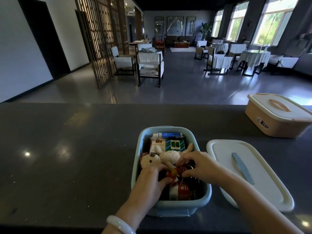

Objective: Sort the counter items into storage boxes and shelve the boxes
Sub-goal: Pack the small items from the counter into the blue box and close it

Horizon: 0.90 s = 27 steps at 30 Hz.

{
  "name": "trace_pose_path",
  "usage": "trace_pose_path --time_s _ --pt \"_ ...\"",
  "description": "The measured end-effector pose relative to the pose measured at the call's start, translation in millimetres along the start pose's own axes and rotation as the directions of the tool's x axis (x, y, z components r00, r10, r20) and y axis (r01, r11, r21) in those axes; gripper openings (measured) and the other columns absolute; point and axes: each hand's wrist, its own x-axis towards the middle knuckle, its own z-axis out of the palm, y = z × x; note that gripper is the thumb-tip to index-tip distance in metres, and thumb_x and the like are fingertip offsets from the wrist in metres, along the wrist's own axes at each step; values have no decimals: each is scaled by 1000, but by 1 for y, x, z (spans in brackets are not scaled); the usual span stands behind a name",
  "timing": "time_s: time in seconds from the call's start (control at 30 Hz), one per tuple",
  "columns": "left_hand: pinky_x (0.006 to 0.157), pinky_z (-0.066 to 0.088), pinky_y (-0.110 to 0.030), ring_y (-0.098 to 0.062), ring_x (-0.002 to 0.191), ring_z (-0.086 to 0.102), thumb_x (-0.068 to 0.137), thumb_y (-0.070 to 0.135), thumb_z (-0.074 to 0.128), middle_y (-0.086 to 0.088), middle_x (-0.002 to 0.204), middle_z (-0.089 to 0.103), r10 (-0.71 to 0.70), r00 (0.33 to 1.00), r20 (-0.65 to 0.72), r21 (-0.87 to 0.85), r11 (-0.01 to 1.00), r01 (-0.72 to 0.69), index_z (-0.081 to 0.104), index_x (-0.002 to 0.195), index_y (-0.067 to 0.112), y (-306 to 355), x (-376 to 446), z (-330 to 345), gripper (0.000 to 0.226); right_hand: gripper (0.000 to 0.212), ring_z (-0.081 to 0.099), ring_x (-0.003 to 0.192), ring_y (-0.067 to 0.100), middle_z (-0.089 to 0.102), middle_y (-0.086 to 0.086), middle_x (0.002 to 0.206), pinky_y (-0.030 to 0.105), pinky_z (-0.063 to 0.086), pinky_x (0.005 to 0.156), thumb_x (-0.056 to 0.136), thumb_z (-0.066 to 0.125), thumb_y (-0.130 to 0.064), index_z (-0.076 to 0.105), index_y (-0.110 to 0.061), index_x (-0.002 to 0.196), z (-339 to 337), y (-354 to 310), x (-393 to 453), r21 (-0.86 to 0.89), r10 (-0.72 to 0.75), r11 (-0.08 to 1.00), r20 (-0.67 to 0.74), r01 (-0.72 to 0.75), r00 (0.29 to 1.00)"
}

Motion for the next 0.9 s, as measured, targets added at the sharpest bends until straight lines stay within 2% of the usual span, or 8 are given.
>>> trace_pose_path --time_s 0.13,0.23,0.3,0.43,0.53,0.7,0.8,0.9 --pt "80 33 4 25 96 48 81 30 75 55 97 48 12 999 -42 48 999 -10 52 80 63 -3 -1 3 40 23 40 106 -4 47 -23 97 5 28 80 76 76 -38 68 -41 97 7 2 2 -121 -93 989 -15 90 996" --pt "79 35 3 23 96 50 80 31 75 52 96 51 8 998 -62 43 999 -6 53 80 67 -3 -2 4 42 21 43 107 0 49 -24 96 11 31 85 77 75 -39 67 -38 96 8 2 4 -153 -113 982 -6 110 994" --pt "79 35 2 21 96 51 81 32 75 45 90 56 2 998 -67 49 999 2 55 81 68 -6 -2 5 42 22 47 97 -2 51 -22 96 11 37 79 74 76 -41 66 -40 94 3 2 3 -137 -119 984 -32 114 992" --pt "82 37 -1 14 95 52 81 35 74 29 97 54 -35 994 -99 105 993 45 66 102 44 -8 -4 6 24 19 56 83 1 59 -15 92 18 49 71 72 79 -39 65 -44 84 -3 7 0 -59 -73 996 -72 69 995" --pt "85 39 -4 12 96 50 81 37 73 29 102 47 -13 994 -111 131 991 28 64 113 36 -10 -7 7 34 16 58 79 -3 61 -17 89 13 47 66 74 78 -38 65 -42 83 0 10 0 -50 -50 998 -40 47 998" --pt "85 39 -5 9 97 51 80 44 72 24 108 49 -13 997 -71 153 988 24 68 111 33 -8 -9 7 33 16 59 81 -7 65 -15 86 9 47 66 74 78 -38 65 -45 80 -2 9 1 2 -51 999 16 51 999" --pt "77 38 0 15 87 48 80 43 72 26 102 45 -22 998 -67 162 986 33 70 109 31 -7 -10 6 32 16 61 80 -7 67 -15 84 12 50 67 74 79 -37 68 -44 84 -5 11 1 50 -18 999 65 15 998" --pt "75 36 2 19 83 44 81 43 71 28 99 41 -41 998 -57 169 984 50 69 111 30 -7 -10 5 32 17 60 79 -9 66 -16 83 8 48 66 73 79 -37 68 -43 85 -2 13 2 15 -12 1000 44 11 999"
